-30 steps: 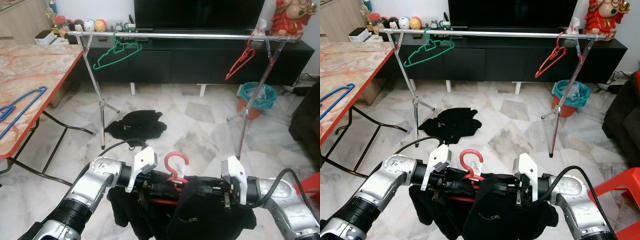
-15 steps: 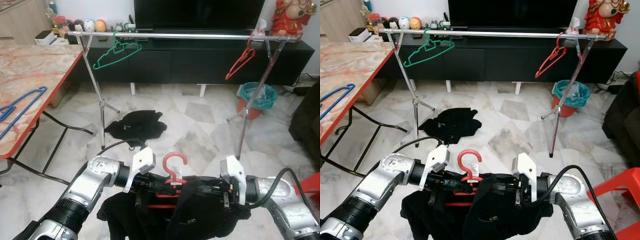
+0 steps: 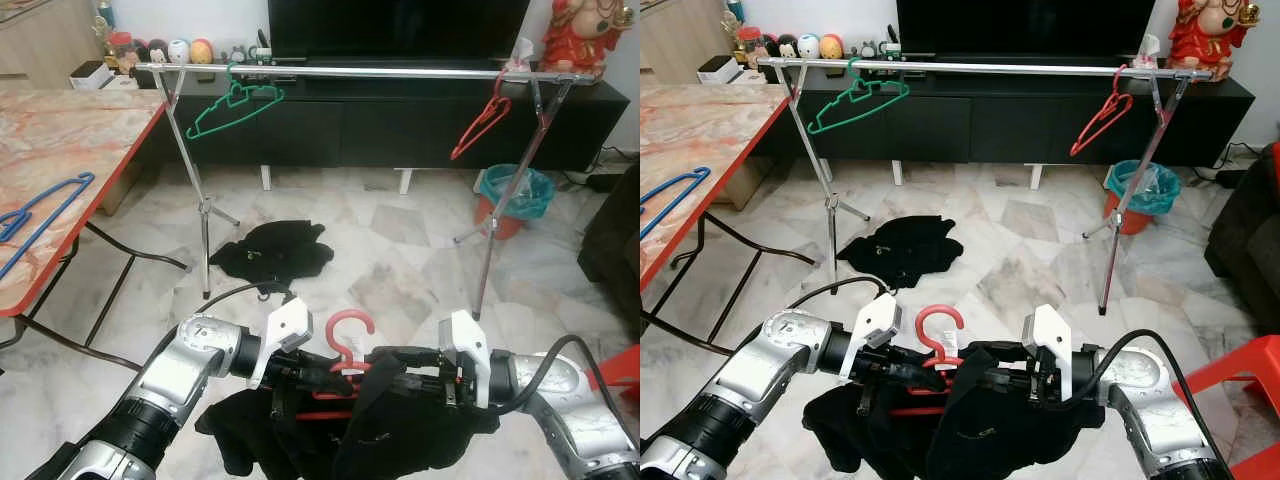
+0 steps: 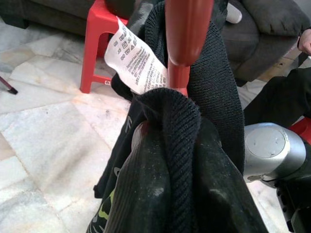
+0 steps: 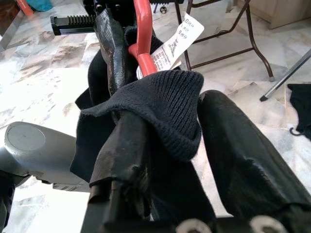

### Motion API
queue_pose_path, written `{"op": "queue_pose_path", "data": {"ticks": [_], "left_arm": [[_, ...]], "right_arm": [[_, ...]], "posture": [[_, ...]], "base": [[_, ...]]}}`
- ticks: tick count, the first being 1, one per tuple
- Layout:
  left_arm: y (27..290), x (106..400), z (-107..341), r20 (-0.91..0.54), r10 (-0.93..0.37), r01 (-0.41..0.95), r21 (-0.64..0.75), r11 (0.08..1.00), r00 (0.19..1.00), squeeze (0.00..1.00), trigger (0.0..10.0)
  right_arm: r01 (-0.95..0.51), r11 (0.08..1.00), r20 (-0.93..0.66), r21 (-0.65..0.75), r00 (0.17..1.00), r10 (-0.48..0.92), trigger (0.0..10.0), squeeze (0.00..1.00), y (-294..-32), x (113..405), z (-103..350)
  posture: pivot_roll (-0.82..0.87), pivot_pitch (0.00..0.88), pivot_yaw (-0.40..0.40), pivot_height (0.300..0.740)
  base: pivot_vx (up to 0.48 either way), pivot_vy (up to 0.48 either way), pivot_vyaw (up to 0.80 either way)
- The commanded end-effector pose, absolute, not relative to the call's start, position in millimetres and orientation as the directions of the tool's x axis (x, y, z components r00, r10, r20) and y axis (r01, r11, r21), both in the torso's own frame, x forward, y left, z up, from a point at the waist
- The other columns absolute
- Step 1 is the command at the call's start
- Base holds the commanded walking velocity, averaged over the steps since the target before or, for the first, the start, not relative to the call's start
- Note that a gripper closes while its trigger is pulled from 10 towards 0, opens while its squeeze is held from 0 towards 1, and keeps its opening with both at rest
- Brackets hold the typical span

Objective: Hang hanger

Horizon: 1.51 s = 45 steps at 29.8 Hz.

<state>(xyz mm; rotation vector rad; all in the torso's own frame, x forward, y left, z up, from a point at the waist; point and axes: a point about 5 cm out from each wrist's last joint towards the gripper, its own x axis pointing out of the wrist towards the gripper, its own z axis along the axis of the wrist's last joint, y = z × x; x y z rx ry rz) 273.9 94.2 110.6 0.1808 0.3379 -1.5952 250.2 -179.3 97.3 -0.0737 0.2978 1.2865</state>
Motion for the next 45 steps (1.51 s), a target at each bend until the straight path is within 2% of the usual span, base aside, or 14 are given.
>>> {"op": "queue_pose_path", "data": {"ticks": [1, 5, 9, 19, 26, 27, 29, 30, 31, 32, 33, 38, 41, 45], "left_arm": [[91, 268, 107, -0.330, -0.936, 0.989, -0.117, -0.086, -0.121, 0.00, 0.0], [91, 269, 107, -0.328, -0.938, 0.990, -0.117, -0.079, -0.114, 0.00, 0.0], [90, 269, 107, -0.323, -0.940, 0.991, -0.115, -0.073, -0.107, 0.00, 0.0], [91, 269, 107, -0.308, -0.946, 0.991, -0.118, -0.065, -0.099, 0.00, 0.0], [91, 269, 107, -0.306, -0.947, 0.991, -0.119, -0.064, -0.098, 0.00, 0.0], [92, 269, 105, -0.309, -0.946, 0.991, -0.119, -0.060, -0.095, 0.00, 0.0], [92, 269, 105, -0.310, -0.946, 0.991, -0.119, -0.059, -0.093, 0.00, 0.0], [92, 269, 104, -0.311, -0.946, 0.991, -0.120, -0.054, -0.089, 0.00, 0.0], [92, 269, 104, -0.312, -0.946, 0.991, -0.122, -0.049, -0.085, 0.00, 0.0], [93, 269, 102, -0.313, -0.946, 0.991, -0.126, -0.041, -0.079, 0.00, 0.0], [94, 268, 101, -0.315, -0.946, 0.991, -0.128, -0.036, -0.075, 0.00, 0.0], [98, 268, 99, -0.316, -0.947, 0.991, -0.133, -0.020, -0.062, 0.00, 0.0], [100, 270, 97, -0.322, -0.946, 0.991, -0.131, 0.004, -0.039, 0.00, 0.0], [100, 272, 93, -0.320, -0.947, 0.991, -0.128, 0.029, -0.014, 0.00, 0.0]], "right_arm": [[-0.946, 0.319, -0.239, 0.060, 0.297, 0.924, 10.0, 1.00, -184, 257, 108], [-0.950, 0.303, -0.246, 0.071, 0.278, 0.929, 10.0, 1.00, -185, 254, 107], [-0.959, 0.266, -0.336, 0.098, 0.219, 0.916, 10.0, 1.00, -193, 242, 93], [-0.963, 0.242, -0.403, 0.114, 0.178, 0.898, 10.0, 1.00, -200, 231, 84], [-0.962, 0.256, -0.412, 0.097, 0.195, 0.890, 10.0, 1.00, -202, 233, 84], [-0.957, 0.284, -0.427, 0.056, 0.234, 0.873, 10.0, 1.00, -205, 237, 85], [-0.955, 0.294, -0.431, 0.041, 0.248, 0.867, 10.0, 1.00, -206, 238, 85], [-0.941, 0.338, -0.433, 0.007, 0.302, 0.849, 10.0, 0.99, -208, 244, 85], [-0.916, 0.401, -0.423, -0.026, 0.374, 0.826, 10.0, 0.36, -211, 251, 86], [-0.887, 0.458, -0.405, -0.048, 0.437, 0.803, 10.0, 0.00, -214, 257, 87], [-0.869, 0.492, -0.392, -0.056, 0.472, 0.790, 10.0, 0.00, -216, 260, 87], [-0.872, 0.487, -0.359, -0.041, 0.468, 0.808, 10.0, 0.00, -217, 255, 89], [-0.856, 0.516, -0.265, -0.013, 0.501, 0.824, 10.0, 0.00, -218, 255, 98], [-0.873, 0.485, -0.175, 0.050, 0.471, 0.865, 10.0, 0.00, -211, 251, 105]], "posture": [[-0.07, 0.000, -0.006, 0.740], [-0.07, 0.000, -0.007, 0.740], [-0.07, 0.000, -0.010, 0.740], [-0.08, 0.000, -0.010, 0.740], [-0.08, 0.000, -0.010, 0.740], [-0.08, 0.000, -0.012, 0.740], [-0.08, 0.000, -0.012, 0.740], [-0.08, 0.000, -0.013, 0.740], [-0.08, 0.000, -0.013, 0.740], [-0.08, 0.000, -0.014, 0.740], [-0.08, 0.000, -0.014, 0.740], [-0.08, 0.000, -0.015, 0.740], [-0.08, 0.000, -0.012, 0.740], [-0.08, 0.000, -0.011, 0.740]], "base": [[0.000, 0.000, 0.00], [0.000, 0.000, 0.00], [0.000, 0.000, 0.00], [0.000, 0.000, 0.00], [0.000, 0.000, 0.00], [0.000, 0.000, 0.00], [0.000, 0.000, 0.00], [0.000, 0.000, 0.00], [0.000, 0.000, 0.00], [0.000, 0.000, 0.00], [0.000, 0.000, 0.00], [0.000, 0.000, 0.00], [0.000, 0.000, 0.00], [0.000, 0.000, 0.00]]}}
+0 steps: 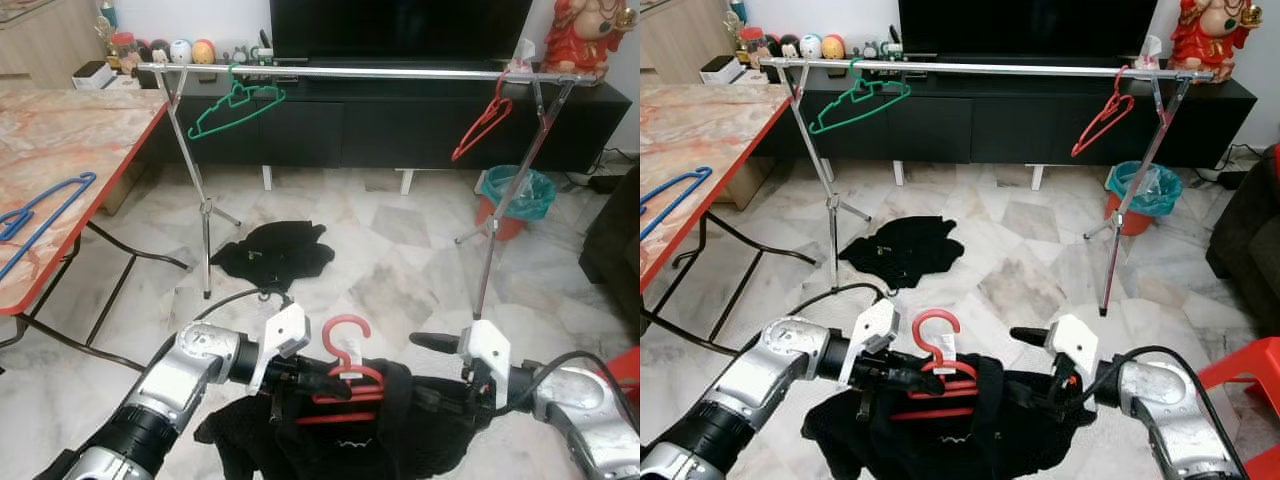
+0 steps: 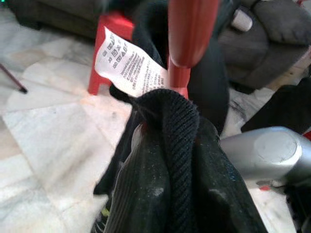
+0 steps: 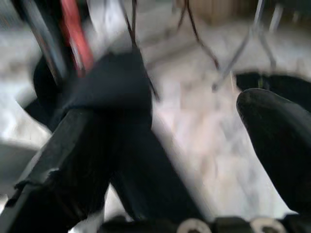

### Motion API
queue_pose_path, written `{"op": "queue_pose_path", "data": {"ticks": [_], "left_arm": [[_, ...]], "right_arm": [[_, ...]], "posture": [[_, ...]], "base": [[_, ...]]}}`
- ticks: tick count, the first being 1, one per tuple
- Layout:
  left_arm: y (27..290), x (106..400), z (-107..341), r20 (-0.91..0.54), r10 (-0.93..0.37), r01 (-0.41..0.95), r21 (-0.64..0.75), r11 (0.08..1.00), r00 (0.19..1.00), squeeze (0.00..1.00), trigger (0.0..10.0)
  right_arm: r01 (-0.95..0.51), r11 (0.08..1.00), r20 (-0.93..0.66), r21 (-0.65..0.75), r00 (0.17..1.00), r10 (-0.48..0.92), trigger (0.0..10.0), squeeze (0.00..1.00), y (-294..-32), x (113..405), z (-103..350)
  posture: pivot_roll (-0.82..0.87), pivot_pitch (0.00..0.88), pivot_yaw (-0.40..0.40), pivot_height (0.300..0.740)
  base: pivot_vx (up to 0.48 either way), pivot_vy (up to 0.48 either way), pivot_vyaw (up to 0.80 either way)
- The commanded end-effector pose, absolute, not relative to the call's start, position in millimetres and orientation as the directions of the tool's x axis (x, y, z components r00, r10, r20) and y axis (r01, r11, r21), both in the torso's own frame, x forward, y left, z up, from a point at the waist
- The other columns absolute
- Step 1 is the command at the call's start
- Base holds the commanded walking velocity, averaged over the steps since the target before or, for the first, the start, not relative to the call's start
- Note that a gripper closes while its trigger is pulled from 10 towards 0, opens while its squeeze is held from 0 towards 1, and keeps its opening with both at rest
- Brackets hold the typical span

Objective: Hang hanger

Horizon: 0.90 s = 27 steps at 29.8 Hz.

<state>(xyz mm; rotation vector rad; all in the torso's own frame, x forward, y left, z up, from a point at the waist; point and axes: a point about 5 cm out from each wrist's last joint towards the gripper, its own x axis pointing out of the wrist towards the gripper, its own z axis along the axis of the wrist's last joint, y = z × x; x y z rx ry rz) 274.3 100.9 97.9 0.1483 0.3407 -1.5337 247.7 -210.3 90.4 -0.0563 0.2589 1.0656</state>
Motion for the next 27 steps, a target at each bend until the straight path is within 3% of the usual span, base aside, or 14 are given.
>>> {"op": "queue_pose_path", "data": {"ticks": [1, 4, 5, 6, 7, 8, 13, 14, 16, 18, 22, 24, 26, 27], "left_arm": [[100, 274, 92, -0.325, -0.945, 0.992, -0.110, 0.056, 0.017, 0.00, 0.0], [101, 288, 85, -0.340, -0.922, 0.978, -0.028, 0.206, 0.185, 0.00, 0.6], [101, 288, 85, -0.340, -0.922, 0.978, -0.028, 0.206, 0.185, 0.00, 0.6], [101, 292, 84, -0.339, -0.913, 0.969, -0.009, 0.247, 0.229, 0.00, 8.5], [102, 294, 84, -0.336, -0.906, 0.962, 0.003, 0.273, 0.258, 0.00, 8.5], [103, 296, 83, -0.338, -0.898, 0.955, 0.005, 0.298, 0.282, 0.00, 10.0], [110, 308, 79, -0.297, -0.845, 0.892, 0.058, 0.448, 0.444, 0.00, 10.0], [110, 308, 79, -0.297, -0.845, 0.892, 0.058, 0.448, 0.444, 0.00, 10.0], [111, 314, 79, -0.255, -0.803, 0.840, 0.090, 0.535, 0.538, 0.00, 10.0], [112, 316, 79, -0.244, -0.787, 0.822, 0.097, 0.561, 0.566, 0.00, 10.0], [115, 323, 81, -0.198, -0.716, 0.741, 0.116, 0.661, 0.670, 0.00, 10.0], [120, 329, 83, -0.162, -0.637, 0.657, 0.149, 0.739, 0.754, 0.00, 10.0], [120, 330, 82, -0.157, -0.622, 0.641, 0.151, 0.753, 0.767, 0.00, 10.0], [122, 331, 81, -0.149, -0.593, 0.610, 0.149, 0.778, 0.792, 0.00, 10.0]], "right_arm": [[-0.887, 0.457, -0.158, 0.068, 0.443, 0.883, 10.0, 0.00, -208, 248, 107], [-0.899, 0.432, -0.148, 0.078, 0.418, 0.897, 10.0, 0.00, -204, 243, 107], [-0.899, 0.432, -0.148, 0.078, 0.418, 0.897, 10.0, 0.00, -204, 243, 107], [-0.896, 0.438, -0.148, 0.076, 0.425, 0.893, 10.0, 0.00, -204, 244, 107], [-0.893, 0.443, -0.147, 0.075, 0.430, 0.891, 10.0, 0.00, -204, 244, 107], [-0.888, 0.454, -0.149, 0.069, 0.441, 0.885, 10.0, 0.00, -205, 244, 106], [-0.835, 0.547, -0.156, 0.065, 0.533, 0.832, 10.0, 0.00, -211, 249, 103], [-0.835, 0.547, -0.156, 0.065, 0.533, 0.832, 10.0, 0.00, -211, 249, 103], [-0.860, 0.502, -0.158, 0.087, 0.486, 0.860, 10.0, 0.00, -205, 240, 99], [-0.851, 0.519, -0.158, 0.086, 0.502, 0.850, 10.0, 0.00, -205, 241, 97], [-0.757, 0.651, -0.158, 0.050, 0.638, 0.754, 10.0, 0.00, -212, 252, 91], [-0.571, 0.821, -0.165, -0.009, 0.810, 0.562, 10.0, 0.00, -226, 268, 83], [-0.524, 0.851, -0.162, -0.021, 0.842, 0.515, 10.0, 0.00, -229, 271, 82], [-0.397, 0.918, -0.156, -0.019, 0.908, 0.389, 10.0, 0.00, -239, 276, 78]], "posture": [[-0.08, 0.000, -0.010, 0.740], [-0.08, 0.000, -0.009, 0.740], [-0.08, 0.000, -0.009, 0.740], [-0.08, 0.000, -0.009, 0.740], [-0.08, 0.000, -0.009, 0.740], [-0.08, 0.000, -0.009, 0.740], [-0.08, 0.000, -0.012, 0.740], [-0.08, 0.000, -0.012, 0.740], [-0.08, 0.000, -0.012, 0.740], [-0.08, 0.000, -0.013, 0.740], [-0.08, 0.000, -0.012, 0.740], [-0.08, 0.000, -0.013, 0.740], [-0.08, 0.000, -0.013, 0.740], [-0.08, 0.000, -0.013, 0.740]], "base": [[0.000, 0.000, 0.00], [0.000, 0.000, 0.00], [0.000, 0.000, 0.00], [0.000, 0.000, 0.00], [0.000, 0.000, 0.00], [0.000, 0.000, 0.00], [0.000, 0.000, 0.00], [0.000, 0.000, 0.00], [0.000, 0.000, 0.00], [0.000, 0.000, 0.00], [0.000, 0.000, 0.00], [0.000, 0.000, 0.00], [0.000, 0.000, 0.00], [0.000, 0.000, 0.00]]}}
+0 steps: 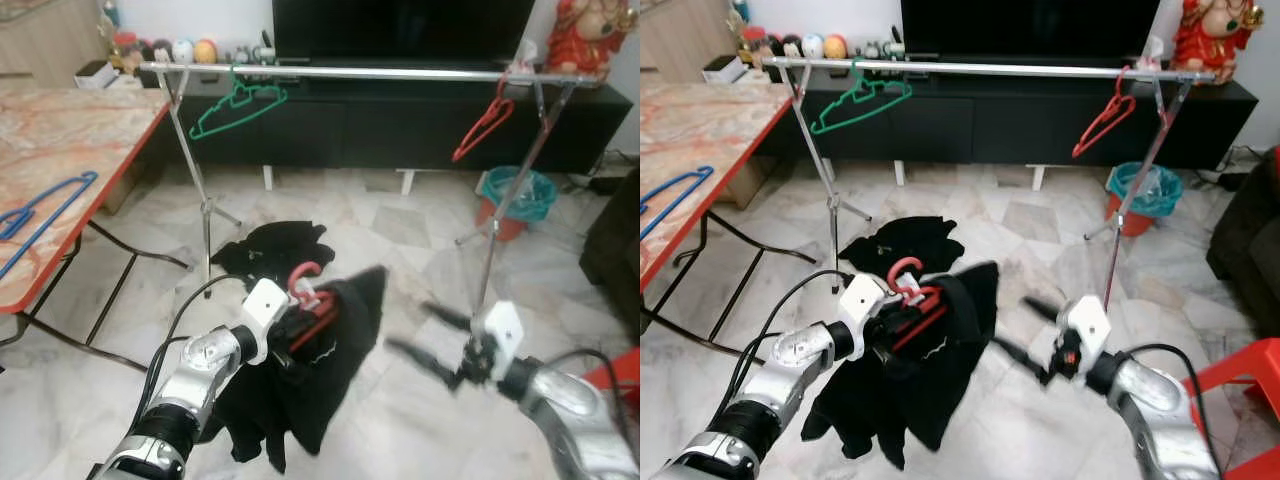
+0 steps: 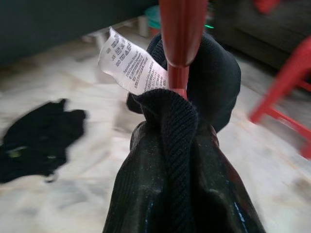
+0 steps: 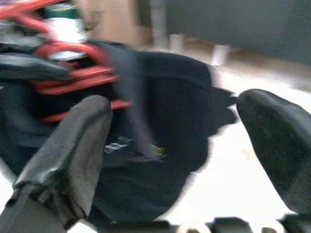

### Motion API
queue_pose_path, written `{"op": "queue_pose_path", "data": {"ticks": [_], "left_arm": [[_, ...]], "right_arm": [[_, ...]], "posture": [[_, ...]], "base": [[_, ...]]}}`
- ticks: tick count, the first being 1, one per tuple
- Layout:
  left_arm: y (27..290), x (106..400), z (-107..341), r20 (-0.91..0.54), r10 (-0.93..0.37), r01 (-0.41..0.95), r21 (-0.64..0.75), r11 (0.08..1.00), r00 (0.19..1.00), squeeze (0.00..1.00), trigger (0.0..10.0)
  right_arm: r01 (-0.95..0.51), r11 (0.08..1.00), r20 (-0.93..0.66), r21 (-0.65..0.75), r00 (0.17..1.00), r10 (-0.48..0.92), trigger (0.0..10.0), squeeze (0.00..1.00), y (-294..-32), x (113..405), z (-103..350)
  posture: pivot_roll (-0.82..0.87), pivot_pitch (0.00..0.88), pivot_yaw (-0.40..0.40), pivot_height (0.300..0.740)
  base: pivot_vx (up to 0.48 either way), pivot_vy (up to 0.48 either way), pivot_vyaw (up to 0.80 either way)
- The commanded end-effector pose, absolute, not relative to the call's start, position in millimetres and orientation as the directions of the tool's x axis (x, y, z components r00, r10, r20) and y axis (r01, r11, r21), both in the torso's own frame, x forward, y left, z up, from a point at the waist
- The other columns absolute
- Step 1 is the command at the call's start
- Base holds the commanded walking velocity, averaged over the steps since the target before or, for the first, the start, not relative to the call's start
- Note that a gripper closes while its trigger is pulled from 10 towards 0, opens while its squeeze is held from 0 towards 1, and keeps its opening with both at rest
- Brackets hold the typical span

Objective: Hang hanger

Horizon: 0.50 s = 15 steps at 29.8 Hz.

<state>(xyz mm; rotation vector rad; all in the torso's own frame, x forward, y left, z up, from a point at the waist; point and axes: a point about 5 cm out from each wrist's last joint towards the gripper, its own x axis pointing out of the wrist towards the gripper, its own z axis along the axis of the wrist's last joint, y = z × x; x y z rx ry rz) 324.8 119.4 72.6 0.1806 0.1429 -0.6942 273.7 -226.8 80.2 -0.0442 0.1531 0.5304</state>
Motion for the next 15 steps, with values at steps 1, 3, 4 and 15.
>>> {"op": "queue_pose_path", "data": {"ticks": [1, 3, 4, 15], "left_arm": [[124, 331, 80, -0.144, -0.562, 0.579, 0.150, 0.801, 0.815, 0.00, 10.0], [126, 330, 75, -0.161, -0.542, 0.564, 0.163, 0.810, 0.825, 0.00, 10.0], [126, 328, 71, -0.173, -0.534, 0.559, 0.169, 0.812, 0.828, 0.00, 10.0], [150, 326, 58, -0.152, -0.321, 0.335, 0.077, 0.939, 0.935, 0.00, 10.0]], "right_arm": [[-0.230, 0.973, -0.157, 0.001, 0.961, 0.228, 10.0, 0.00, -250, 280, 71], [-0.086, 0.996, -0.176, 0.003, 0.981, 0.086, 10.0, 0.00, -260, 280, 63], [-0.021, 1.000, -0.192, 0.017, 0.981, 0.024, 10.0, 0.00, -263, 278, 57], [0.307, 0.949, -0.386, 0.071, 0.886, -0.258, 10.0, 0.00, -253, 242, -10]], "posture": [[-0.08, 0.000, -0.011, 0.740], [-0.08, 0.000, -0.011, 0.740], [-0.08, 0.000, -0.011, 0.740], [-0.08, 0.000, 0.004, 0.740]], "base": [[0.000, 0.000, 0.00], [0.000, 0.000, 0.00], [0.000, 0.000, 0.00], [0.000, 0.000, 0.00]]}}
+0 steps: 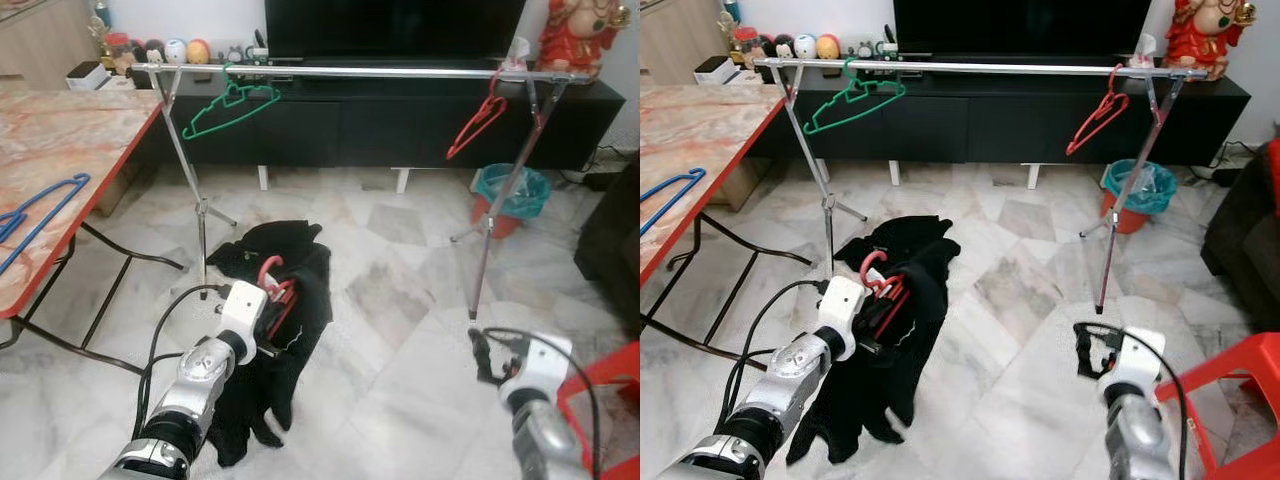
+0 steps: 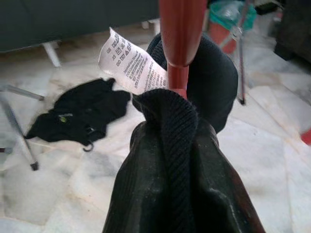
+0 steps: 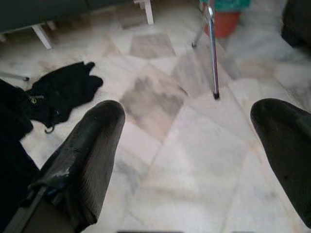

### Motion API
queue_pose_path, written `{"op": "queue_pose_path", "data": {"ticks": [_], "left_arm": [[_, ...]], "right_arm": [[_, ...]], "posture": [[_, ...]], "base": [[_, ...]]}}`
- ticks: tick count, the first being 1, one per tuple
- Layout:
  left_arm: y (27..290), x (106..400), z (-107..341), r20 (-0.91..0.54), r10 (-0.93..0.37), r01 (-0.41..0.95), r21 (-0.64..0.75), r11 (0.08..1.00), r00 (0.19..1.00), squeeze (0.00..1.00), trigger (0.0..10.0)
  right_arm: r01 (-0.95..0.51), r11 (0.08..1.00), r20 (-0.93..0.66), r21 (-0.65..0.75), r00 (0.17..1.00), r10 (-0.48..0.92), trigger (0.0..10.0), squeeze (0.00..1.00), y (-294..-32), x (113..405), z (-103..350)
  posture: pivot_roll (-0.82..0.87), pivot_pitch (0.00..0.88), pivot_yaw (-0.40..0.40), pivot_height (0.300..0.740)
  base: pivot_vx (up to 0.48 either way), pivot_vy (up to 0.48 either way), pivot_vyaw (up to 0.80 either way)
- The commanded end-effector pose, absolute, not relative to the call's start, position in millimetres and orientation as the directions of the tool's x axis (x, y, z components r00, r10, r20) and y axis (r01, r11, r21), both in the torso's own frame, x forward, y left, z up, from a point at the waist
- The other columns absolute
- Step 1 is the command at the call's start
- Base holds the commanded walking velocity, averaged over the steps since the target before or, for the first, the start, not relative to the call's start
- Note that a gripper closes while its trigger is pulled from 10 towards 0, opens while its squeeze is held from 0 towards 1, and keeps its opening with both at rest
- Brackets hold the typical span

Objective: Hang hanger

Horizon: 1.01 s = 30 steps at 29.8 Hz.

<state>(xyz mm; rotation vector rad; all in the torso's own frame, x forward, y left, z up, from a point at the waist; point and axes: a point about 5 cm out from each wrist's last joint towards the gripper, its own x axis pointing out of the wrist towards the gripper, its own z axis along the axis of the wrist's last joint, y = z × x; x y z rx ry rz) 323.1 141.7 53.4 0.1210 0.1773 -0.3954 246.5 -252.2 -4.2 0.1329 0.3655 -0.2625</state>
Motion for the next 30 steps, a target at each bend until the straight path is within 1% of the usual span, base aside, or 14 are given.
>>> {"op": "queue_pose_path", "data": {"ticks": [1, 3, 4, 5, 9, 10, 12, 20, 26, 30], "left_arm": [[155, 326, 58, -0.148, -0.291, 0.304, 0.080, 0.949, 0.945, 0.00, 10.0], [163, 327, 59, -0.136, -0.242, 0.255, 0.085, 0.963, 0.961, 0.00, 10.0], [171, 328, 63, -0.112, -0.194, 0.204, 0.089, 0.975, 0.975, 0.00, 10.0], [173, 329, 64, -0.105, -0.183, 0.193, 0.094, 0.977, 0.977, 0.00, 10.0], [175, 329, 65, -0.093, -0.175, 0.184, 0.087, 0.979, 0.980, 0.00, 10.0], [174, 329, 66, -0.092, -0.178, 0.186, 0.092, 0.978, 0.980, 0.00, 10.0], [173, 330, 66, -0.087, -0.182, 0.188, 0.079, 0.979, 0.980, 0.00, 10.0], [165, 336, 73, -0.062, -0.199, 0.203, 0.067, 0.977, 0.978, 0.00, 10.0], [159, 339, 77, -0.056, -0.240, 0.243, 0.066, 0.968, 0.969, 0.00, 10.0], [158, 340, 78, -0.053, -0.242, 0.245, 0.067, 0.967, 0.969, 0.00, 10.0]], "right_arm": [[0.326, 0.943, -0.411, 0.066, 0.870, -0.272, 10.0, 0.00, -252, 237, -16], [0.355, 0.934, -0.445, 0.050, 0.845, -0.297, 10.0, 0.00, -250, 230, -25], [0.374, 0.927, -0.485, 0.032, 0.817, -0.313, 10.0, 0.00, -247, 221, -35], [0.378, 0.925, -0.499, 0.026, 0.807, -0.316, 10.0, 0.00, -246, 218, -38], [0.404, 0.915, -0.563, 0.002, 0.757, -0.333, 10.0, 0.00, -243, 204, -50], [0.427, 0.904, -0.595, 0.001, 0.727, -0.343, 10.0, 0.00, -242, 197, -56], [0.443, 0.896, -0.622, -0.006, 0.700, -0.351, 10.0, 0.00, -241, 191, -61], [0.455, 0.890, -0.654, -0.033, 0.663, -0.363, 10.0, 0.00, -238, 184, -67], [0.482, 0.876, -0.663, -0.031, 0.645, -0.379, 10.0, 0.00, -241, 181, -69], [0.480, 0.876, -0.667, -0.031, 0.643, -0.376, 10.0, 0.00, -241, 181, -69]], "posture": [[-0.08, 0.000, 0.007, 0.740], [-0.08, 0.000, 0.009, 0.740], [-0.08, 0.000, 0.013, 0.740], [-0.08, 0.000, 0.013, 0.740], [-0.08, 0.000, 0.012, 0.740], [-0.08, 0.000, 0.012, 0.740], [-0.07, 0.000, 0.013, 0.740], [-0.08, 0.000, 0.017, 0.740], [-0.08, 0.000, 0.018, 0.740], [-0.08, 0.000, 0.019, 0.740]], "base": [[0.000, 0.000, 0.00], [0.000, 0.000, 0.00], [0.000, 0.000, 0.00], [0.000, 0.000, 0.00], [0.000, 0.000, 0.00], [0.000, 0.000, 0.00], [0.000, 0.000, 0.00], [0.000, 0.000, 0.00], [0.281, 0.000, 0.00], [0.330, 0.000, 0.00]]}}
